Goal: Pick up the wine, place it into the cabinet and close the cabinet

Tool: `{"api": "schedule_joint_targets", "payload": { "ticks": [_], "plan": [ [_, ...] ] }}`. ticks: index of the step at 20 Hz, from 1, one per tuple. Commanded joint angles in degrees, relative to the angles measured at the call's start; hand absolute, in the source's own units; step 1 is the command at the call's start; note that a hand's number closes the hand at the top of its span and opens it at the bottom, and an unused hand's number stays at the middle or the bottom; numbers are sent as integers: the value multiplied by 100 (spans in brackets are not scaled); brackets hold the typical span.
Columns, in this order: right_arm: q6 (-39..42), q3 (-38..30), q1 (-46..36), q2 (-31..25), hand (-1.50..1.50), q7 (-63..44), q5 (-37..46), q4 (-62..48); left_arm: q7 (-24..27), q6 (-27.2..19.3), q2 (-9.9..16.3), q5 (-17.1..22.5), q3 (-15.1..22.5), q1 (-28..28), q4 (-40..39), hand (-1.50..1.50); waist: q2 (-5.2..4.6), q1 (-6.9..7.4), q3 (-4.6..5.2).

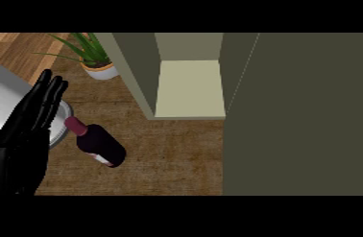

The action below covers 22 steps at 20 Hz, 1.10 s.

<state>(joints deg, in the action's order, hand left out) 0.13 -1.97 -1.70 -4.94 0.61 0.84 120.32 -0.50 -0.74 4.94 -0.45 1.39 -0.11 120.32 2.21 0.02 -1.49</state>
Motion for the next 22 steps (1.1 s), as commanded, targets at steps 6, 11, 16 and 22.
{"api": "schedule_joint_targets", "payload": {
  "ticks": [6,11,16,22],
  "plan": [
    [116,640,1428,207,-150,-310,267,1392,-400,-272,-89,-505,127,-272,-25,-150,-204,-70,149],
    [920,1113,1329,-71,-150,-992,-844,1377,-1327,-773,-485,929,606,-47,294,-150,-194,-46,149],
    [415,1502,974,134,-150,-1969,-561,2076,-2058,-1677,-491,405,1140,-935,428,-150,-211,-30,149],
    [541,900,637,-124,-150,-2505,-1038,2163,-2362,-2009,-493,57,1494,-1207,518,-150,-217,-19,148]
  ]
}}
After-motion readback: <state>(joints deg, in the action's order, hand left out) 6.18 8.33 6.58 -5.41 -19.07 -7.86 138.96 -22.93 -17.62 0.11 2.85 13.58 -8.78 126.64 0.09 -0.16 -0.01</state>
